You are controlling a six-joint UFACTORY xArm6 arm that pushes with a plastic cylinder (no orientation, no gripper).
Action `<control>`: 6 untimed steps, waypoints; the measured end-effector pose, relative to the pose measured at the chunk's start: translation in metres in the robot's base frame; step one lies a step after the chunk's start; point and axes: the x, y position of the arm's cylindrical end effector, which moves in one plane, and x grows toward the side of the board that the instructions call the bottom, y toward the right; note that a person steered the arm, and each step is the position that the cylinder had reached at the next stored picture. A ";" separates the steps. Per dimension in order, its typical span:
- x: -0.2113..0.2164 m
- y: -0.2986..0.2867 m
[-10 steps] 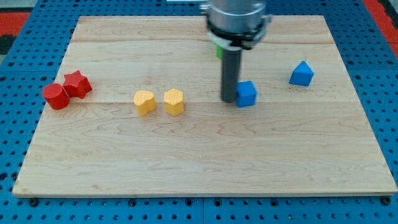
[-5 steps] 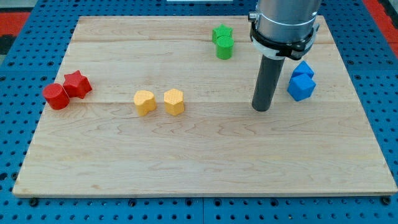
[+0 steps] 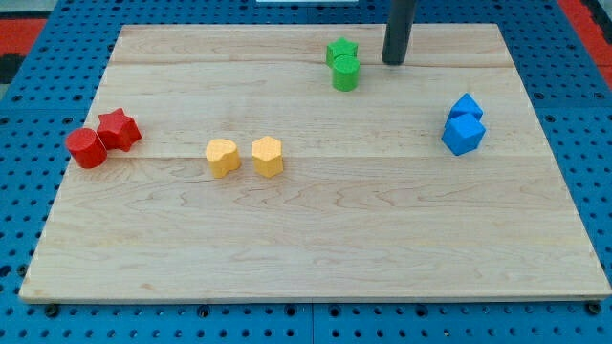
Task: Separate green circle from green star
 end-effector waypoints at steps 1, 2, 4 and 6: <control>-0.016 -0.070; 0.004 -0.121; 0.051 -0.066; 0.035 -0.034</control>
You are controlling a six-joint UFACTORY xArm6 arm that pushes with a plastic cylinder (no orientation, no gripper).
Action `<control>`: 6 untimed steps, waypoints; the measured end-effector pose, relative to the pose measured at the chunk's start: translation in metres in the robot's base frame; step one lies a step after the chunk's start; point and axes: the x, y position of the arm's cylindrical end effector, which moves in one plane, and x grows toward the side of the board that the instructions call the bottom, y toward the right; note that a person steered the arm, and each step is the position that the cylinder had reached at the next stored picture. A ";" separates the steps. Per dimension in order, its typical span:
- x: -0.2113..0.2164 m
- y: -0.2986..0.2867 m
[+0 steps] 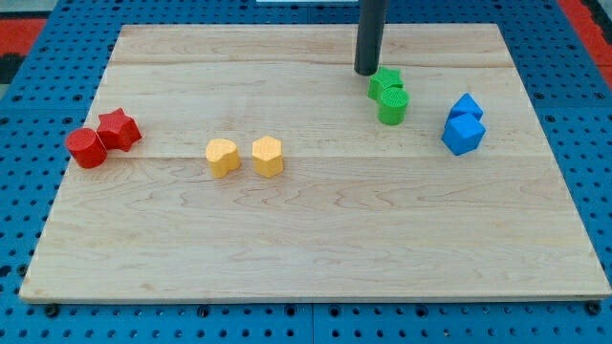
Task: Separate green circle from green star
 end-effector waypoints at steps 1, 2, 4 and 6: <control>0.007 0.038; 0.049 0.052; 0.129 0.037; 0.076 -0.006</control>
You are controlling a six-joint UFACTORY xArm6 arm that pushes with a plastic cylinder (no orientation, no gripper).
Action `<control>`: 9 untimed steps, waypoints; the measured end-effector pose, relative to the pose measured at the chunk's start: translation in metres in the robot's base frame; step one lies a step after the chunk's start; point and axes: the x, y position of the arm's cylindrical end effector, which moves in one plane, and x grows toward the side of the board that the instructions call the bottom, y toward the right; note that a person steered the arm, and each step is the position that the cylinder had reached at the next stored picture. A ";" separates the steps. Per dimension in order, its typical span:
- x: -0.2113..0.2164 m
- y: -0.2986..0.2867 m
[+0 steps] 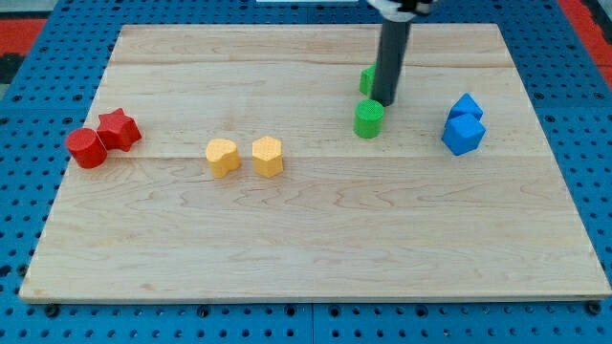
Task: Separate green circle from green star
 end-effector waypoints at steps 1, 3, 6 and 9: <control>0.032 -0.018; 0.092 0.023; 0.199 0.035; 0.249 0.023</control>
